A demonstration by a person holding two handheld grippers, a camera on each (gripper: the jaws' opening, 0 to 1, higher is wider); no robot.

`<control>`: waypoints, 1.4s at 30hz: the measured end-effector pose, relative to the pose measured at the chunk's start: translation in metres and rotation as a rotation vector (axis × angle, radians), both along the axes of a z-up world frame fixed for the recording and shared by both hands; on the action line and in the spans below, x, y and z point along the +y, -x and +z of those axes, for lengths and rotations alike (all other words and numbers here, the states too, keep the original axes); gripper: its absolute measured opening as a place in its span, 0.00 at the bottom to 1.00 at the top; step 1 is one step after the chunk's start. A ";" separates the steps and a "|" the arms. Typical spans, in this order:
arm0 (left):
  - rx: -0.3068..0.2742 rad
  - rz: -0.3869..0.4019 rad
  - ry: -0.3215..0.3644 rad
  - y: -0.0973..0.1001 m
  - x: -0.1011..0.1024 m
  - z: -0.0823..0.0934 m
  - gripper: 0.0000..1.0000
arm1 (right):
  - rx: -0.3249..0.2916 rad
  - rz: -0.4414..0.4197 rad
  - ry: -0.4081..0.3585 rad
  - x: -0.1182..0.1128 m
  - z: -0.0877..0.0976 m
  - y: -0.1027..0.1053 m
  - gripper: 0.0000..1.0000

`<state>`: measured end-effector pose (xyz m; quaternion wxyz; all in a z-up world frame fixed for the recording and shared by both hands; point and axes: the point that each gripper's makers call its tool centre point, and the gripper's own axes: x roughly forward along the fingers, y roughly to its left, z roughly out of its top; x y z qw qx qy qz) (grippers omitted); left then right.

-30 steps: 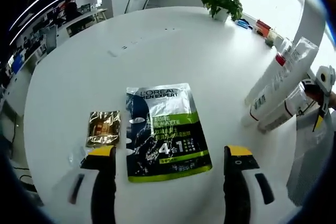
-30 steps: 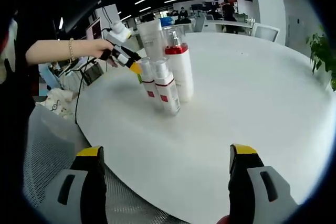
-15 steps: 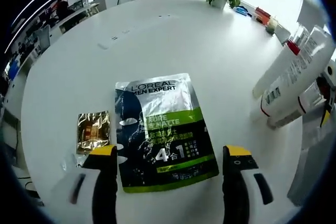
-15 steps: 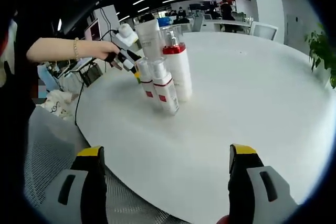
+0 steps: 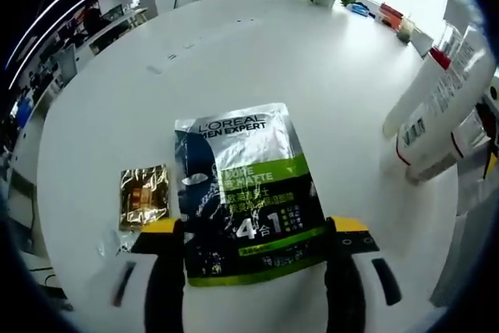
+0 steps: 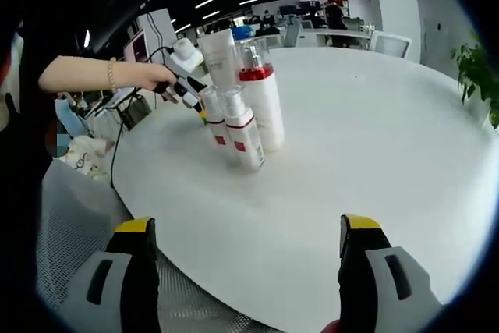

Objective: Arrange the skincare products in the storage area until every visible bottle or jar stands upright without overlapping.

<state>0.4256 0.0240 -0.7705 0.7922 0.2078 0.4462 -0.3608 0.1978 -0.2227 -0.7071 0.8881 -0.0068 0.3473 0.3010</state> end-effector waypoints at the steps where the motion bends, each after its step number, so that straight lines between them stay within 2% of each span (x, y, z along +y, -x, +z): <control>1: -0.009 -0.009 -0.002 0.002 -0.002 0.001 0.64 | 0.000 -0.002 0.000 -0.001 -0.001 0.000 0.97; 4: -0.001 0.003 0.009 0.006 -0.003 0.002 0.56 | -0.002 -0.007 -0.001 -0.001 -0.001 -0.001 0.96; 5: -0.014 -0.002 0.011 0.006 -0.005 0.003 0.52 | -0.003 -0.007 -0.001 -0.001 0.000 -0.001 0.96; 10: -0.041 0.020 0.036 0.006 -0.009 0.005 0.27 | -0.003 -0.004 0.002 -0.002 -0.002 -0.002 0.96; 11: -0.047 0.026 0.031 0.006 -0.009 0.005 0.18 | -0.003 -0.003 0.003 -0.002 -0.002 -0.002 0.96; 13: -0.047 0.047 0.041 0.005 -0.010 0.004 0.13 | -0.003 0.000 0.003 -0.002 -0.002 -0.002 0.96; 15: -0.129 0.037 0.023 -0.003 -0.007 0.005 0.06 | -0.004 0.000 0.004 -0.002 -0.002 -0.002 0.96; 16: -0.114 0.063 0.040 0.004 -0.008 0.007 0.05 | -0.007 -0.001 0.004 -0.002 -0.002 -0.002 0.96; 18: -0.105 0.096 0.060 0.007 -0.008 0.010 0.03 | -0.008 -0.003 0.001 -0.002 -0.002 -0.003 0.96; 25: -0.096 0.127 0.104 0.016 -0.009 0.019 0.01 | -0.008 0.013 0.000 0.001 -0.002 -0.002 0.96; 34: -0.095 0.187 0.174 0.029 0.002 0.034 0.00 | -0.007 0.050 0.015 0.006 -0.004 0.000 0.96; 42: -0.136 0.200 0.210 0.036 0.004 0.058 0.00 | -0.019 0.079 0.018 0.013 -0.001 0.003 0.95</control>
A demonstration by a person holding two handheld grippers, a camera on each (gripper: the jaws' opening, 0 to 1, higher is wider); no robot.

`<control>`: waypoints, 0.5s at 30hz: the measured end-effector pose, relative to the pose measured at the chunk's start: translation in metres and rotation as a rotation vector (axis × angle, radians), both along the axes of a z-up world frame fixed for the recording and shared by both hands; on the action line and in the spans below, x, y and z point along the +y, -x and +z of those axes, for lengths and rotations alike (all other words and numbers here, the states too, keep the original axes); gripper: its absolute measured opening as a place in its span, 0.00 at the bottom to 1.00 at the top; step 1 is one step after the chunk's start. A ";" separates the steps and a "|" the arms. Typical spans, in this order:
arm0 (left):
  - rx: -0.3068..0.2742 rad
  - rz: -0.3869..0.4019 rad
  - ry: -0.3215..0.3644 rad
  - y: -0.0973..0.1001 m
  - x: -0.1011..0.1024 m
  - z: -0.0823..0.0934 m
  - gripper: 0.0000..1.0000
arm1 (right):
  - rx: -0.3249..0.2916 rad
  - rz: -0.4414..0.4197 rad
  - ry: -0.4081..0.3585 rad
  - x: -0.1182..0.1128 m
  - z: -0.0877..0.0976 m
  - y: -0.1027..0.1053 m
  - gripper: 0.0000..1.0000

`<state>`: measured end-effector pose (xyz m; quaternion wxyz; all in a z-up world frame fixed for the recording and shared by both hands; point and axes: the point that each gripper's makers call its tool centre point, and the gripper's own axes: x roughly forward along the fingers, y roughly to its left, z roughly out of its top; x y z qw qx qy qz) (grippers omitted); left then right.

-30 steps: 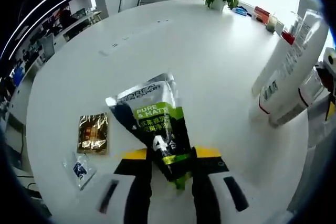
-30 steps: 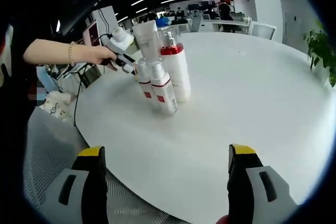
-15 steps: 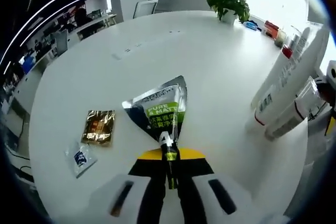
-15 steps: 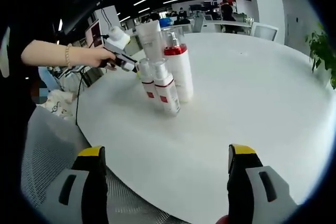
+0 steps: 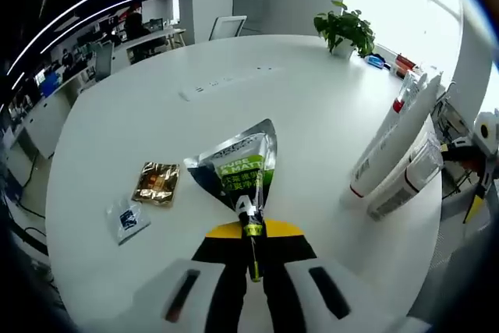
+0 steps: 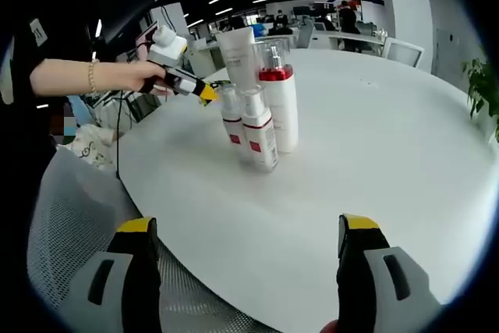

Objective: Arrange the skincare products in the storage area until every visible bottle or jar stands upright without overlapping.

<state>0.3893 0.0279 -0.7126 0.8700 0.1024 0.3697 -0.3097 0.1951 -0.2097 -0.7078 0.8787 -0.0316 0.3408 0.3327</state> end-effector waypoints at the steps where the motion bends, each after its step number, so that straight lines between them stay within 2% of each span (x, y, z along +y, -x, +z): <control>1: -0.002 0.004 0.008 0.002 0.000 0.004 0.00 | 0.001 0.003 -0.001 0.000 0.000 0.000 0.95; 3: -0.006 0.012 0.021 0.012 0.000 0.010 0.00 | 0.001 0.008 -0.005 0.001 0.000 0.000 0.95; 9: -0.009 0.052 0.077 0.022 -0.001 0.019 0.01 | 0.003 0.027 -0.009 0.004 0.002 0.002 0.95; 13: -0.017 0.059 0.094 0.038 0.001 0.029 0.01 | -0.004 0.015 -0.070 0.007 0.013 -0.001 0.95; 15: -0.021 0.072 0.110 0.042 0.002 0.034 0.01 | -0.010 0.017 -0.071 0.007 0.016 0.000 0.95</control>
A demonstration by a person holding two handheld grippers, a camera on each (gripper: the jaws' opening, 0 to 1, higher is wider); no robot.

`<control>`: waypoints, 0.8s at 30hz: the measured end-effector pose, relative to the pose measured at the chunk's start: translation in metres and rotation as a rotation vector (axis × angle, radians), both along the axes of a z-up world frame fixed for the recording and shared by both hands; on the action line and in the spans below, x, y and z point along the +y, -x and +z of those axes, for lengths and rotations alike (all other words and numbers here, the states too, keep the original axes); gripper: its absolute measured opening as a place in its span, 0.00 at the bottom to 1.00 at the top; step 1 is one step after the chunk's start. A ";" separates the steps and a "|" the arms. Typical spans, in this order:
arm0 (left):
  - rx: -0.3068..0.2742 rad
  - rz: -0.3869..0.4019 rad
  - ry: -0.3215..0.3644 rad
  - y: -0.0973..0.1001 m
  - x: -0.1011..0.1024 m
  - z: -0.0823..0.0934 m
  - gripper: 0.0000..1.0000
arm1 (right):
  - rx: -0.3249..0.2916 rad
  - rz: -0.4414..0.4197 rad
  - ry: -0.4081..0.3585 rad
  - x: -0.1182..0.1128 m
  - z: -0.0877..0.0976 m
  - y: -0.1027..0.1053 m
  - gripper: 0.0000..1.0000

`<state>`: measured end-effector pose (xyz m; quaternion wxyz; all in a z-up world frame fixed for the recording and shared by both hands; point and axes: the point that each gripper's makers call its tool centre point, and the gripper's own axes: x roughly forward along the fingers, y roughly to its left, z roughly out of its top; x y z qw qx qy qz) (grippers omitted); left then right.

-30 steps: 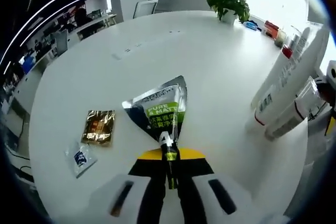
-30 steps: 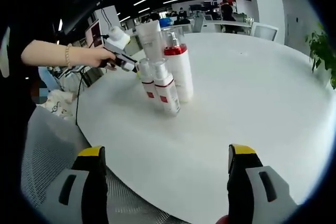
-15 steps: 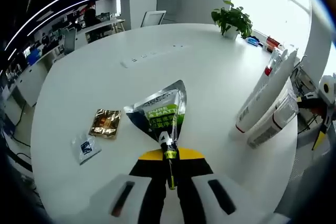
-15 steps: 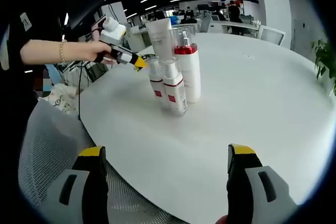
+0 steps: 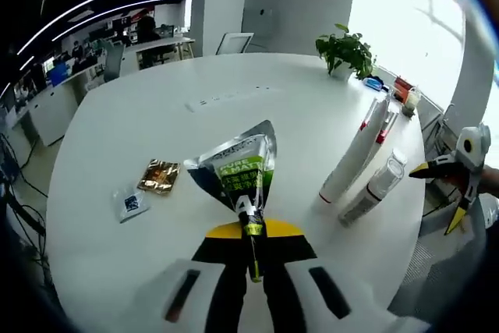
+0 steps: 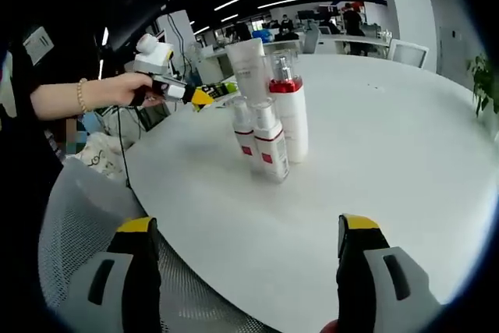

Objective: Arrange the skincare products in the storage area until every visible bottle or jar stands upright without overlapping.

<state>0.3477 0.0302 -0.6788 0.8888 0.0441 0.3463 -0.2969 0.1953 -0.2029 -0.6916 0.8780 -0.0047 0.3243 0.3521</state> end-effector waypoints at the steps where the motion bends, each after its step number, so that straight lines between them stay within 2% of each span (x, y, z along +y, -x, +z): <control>1: -0.003 0.006 0.008 0.002 0.000 0.003 0.01 | -0.002 0.001 -0.001 0.000 0.000 -0.001 0.95; 4: -0.019 0.012 0.018 0.010 0.002 0.010 0.01 | -0.023 0.006 -0.052 0.013 0.014 -0.004 0.95; 8: -0.035 0.027 0.038 0.024 0.004 0.020 0.01 | -0.032 0.047 -0.085 0.035 0.021 -0.004 0.93; 9: -0.039 0.029 0.042 0.026 0.004 0.023 0.01 | -0.030 0.064 -0.107 0.045 0.024 -0.003 0.92; 11: -0.044 0.032 0.053 0.032 0.004 0.026 0.01 | -0.032 0.094 -0.208 0.071 0.037 0.002 0.91; 14: -0.054 0.037 0.059 0.041 0.006 0.031 0.01 | -0.035 0.106 -0.243 0.084 0.039 0.002 0.91; 17: -0.061 0.043 0.071 0.049 0.007 0.035 0.01 | -0.030 0.128 -0.295 0.108 0.045 0.007 0.90; 20: -0.074 0.052 0.093 0.058 0.007 0.046 0.01 | -0.020 0.146 -0.325 0.119 0.047 0.009 0.90; 23: -0.088 0.061 0.112 0.067 0.007 0.051 0.01 | 0.021 0.158 -0.471 0.140 0.062 0.020 0.90; 24: -0.089 0.065 0.117 0.070 0.007 0.051 0.01 | 0.031 0.168 -0.499 0.145 0.065 0.025 0.90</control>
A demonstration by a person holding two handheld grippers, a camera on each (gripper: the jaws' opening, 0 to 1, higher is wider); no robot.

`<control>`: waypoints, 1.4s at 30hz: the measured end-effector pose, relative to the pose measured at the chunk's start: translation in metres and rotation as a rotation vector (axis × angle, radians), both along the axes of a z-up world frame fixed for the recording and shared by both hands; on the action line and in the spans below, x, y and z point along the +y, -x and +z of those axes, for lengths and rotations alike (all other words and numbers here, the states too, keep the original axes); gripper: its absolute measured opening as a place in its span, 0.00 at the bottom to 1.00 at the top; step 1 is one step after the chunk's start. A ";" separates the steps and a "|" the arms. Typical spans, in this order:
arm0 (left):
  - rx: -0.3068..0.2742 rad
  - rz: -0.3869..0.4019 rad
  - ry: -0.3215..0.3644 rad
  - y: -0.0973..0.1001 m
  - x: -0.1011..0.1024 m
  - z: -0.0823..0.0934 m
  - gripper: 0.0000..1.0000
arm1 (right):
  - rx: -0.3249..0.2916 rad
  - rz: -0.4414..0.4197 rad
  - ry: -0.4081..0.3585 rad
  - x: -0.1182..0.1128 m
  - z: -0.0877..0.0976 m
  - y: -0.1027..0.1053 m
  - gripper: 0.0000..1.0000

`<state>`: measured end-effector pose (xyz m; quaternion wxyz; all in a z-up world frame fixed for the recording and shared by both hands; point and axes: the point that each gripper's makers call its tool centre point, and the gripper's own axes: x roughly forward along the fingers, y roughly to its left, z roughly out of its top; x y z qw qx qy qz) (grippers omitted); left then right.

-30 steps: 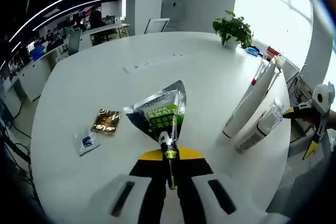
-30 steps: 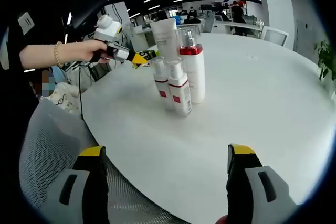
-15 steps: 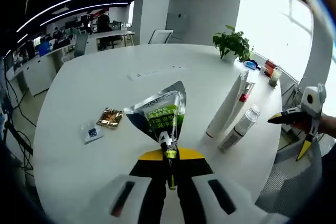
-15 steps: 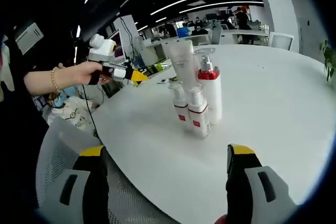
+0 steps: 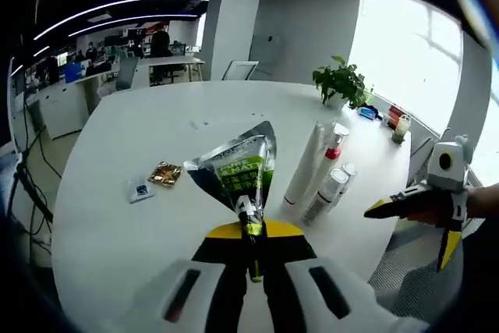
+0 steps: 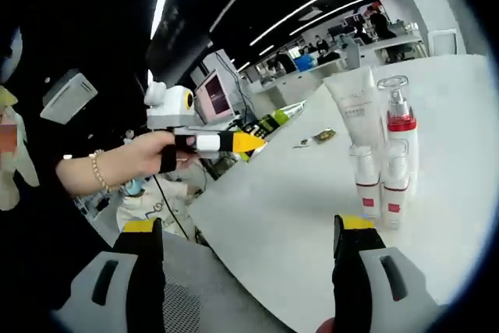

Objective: Arrange the skincare products in the storage area until every visible bottle or jar stands upright without overlapping.

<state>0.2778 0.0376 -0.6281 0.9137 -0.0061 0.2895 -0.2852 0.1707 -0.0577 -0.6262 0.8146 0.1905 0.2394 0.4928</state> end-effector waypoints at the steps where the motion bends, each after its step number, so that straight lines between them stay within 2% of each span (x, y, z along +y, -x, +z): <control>1: 0.006 0.009 0.013 0.003 0.000 -0.001 0.01 | 0.008 0.008 -0.017 0.005 0.001 0.003 0.90; 5: 0.011 0.027 0.070 0.017 -0.003 0.004 0.01 | 0.027 0.016 -0.047 0.015 0.003 0.004 0.89; 9: -0.025 0.013 0.081 0.031 -0.007 0.018 0.01 | 0.062 -0.003 -0.117 0.023 0.013 -0.006 0.87; 13: -0.053 -0.001 0.082 0.043 -0.013 0.029 0.01 | 0.050 -0.002 -0.189 0.029 0.034 -0.016 0.85; 15: -0.087 -0.017 0.067 0.048 -0.017 0.036 0.01 | 0.043 -0.001 -0.206 0.031 0.042 -0.022 0.85; 17: -0.082 -0.020 0.081 0.052 -0.022 0.040 0.01 | 0.040 -0.007 -0.221 0.032 0.047 -0.030 0.83; 19: -0.102 -0.032 0.083 0.057 -0.027 0.046 0.01 | 0.048 -0.029 -0.252 0.032 0.052 -0.039 0.81; 21: -0.108 -0.043 0.094 0.061 -0.031 0.050 0.01 | 0.058 -0.062 -0.312 0.032 0.062 -0.052 0.79; 23: -0.121 -0.057 0.100 0.067 -0.035 0.055 0.01 | 0.053 -0.062 -0.344 0.034 0.070 -0.055 0.78; 26: -0.116 -0.073 0.128 0.076 -0.040 0.061 0.01 | 0.061 -0.076 -0.358 0.035 0.072 -0.062 0.74; 30: -0.117 -0.093 0.122 0.081 -0.044 0.057 0.01 | 0.083 -0.137 -0.398 0.033 0.073 -0.073 0.70; 32: -0.117 -0.107 0.117 0.084 -0.045 0.056 0.01 | 0.096 -0.158 -0.422 0.032 0.074 -0.076 0.63; 33: -0.118 -0.115 0.115 0.087 -0.049 0.057 0.01 | 0.108 -0.178 -0.419 0.031 0.072 -0.078 0.56; 35: -0.126 -0.136 0.094 0.089 -0.053 0.056 0.01 | 0.101 -0.179 -0.410 0.031 0.071 -0.076 0.31; 36: -0.114 -0.134 0.068 0.089 -0.052 0.051 0.01 | 0.121 -0.155 -0.427 0.034 0.074 -0.071 0.24; 37: -0.128 -0.135 0.059 0.087 -0.051 0.051 0.01 | 0.208 -0.156 -0.446 0.038 0.072 -0.069 0.21; 40: -0.123 -0.123 0.126 0.086 -0.050 0.055 0.01 | 0.196 -0.161 -0.478 0.035 0.077 -0.070 0.18; 42: -0.183 -0.167 0.095 0.085 -0.051 0.059 0.03 | 0.200 -0.137 -0.513 0.035 0.085 -0.067 0.16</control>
